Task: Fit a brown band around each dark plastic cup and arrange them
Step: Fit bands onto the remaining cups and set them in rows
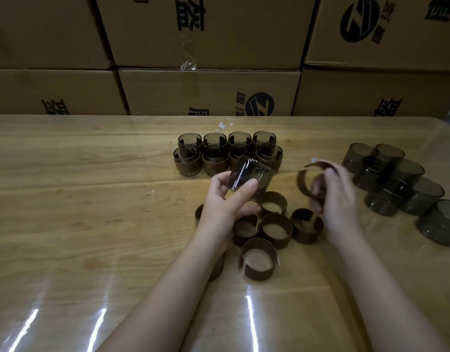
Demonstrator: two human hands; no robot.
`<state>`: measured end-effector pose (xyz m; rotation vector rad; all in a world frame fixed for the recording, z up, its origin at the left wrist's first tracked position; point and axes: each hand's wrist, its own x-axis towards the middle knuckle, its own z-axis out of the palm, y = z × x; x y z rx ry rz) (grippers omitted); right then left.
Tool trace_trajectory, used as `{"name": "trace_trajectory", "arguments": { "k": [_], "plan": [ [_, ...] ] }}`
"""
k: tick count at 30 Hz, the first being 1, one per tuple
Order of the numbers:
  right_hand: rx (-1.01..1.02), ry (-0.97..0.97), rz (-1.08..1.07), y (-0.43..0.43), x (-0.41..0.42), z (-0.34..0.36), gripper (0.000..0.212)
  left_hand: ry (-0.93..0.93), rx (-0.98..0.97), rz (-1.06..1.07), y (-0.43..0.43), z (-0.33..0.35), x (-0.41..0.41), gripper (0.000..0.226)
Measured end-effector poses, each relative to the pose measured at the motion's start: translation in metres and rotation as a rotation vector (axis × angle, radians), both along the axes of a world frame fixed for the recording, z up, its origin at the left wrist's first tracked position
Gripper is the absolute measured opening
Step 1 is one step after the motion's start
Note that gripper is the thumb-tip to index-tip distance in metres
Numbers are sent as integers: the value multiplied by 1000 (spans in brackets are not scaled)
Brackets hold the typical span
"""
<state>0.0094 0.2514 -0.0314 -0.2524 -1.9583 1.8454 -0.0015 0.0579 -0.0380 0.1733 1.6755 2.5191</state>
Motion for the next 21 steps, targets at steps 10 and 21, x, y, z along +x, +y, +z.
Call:
{"name": "trace_trajectory", "arguments": {
  "k": [10, 21],
  "plan": [
    [-121, 144, 336, -54, 13, 1, 25, 221, -280, 40, 8, 2, 7, 73],
    [184, 209, 123, -66, 23, 5, 21, 334, -342, -112, 5, 6, 15, 91]
  ]
}}
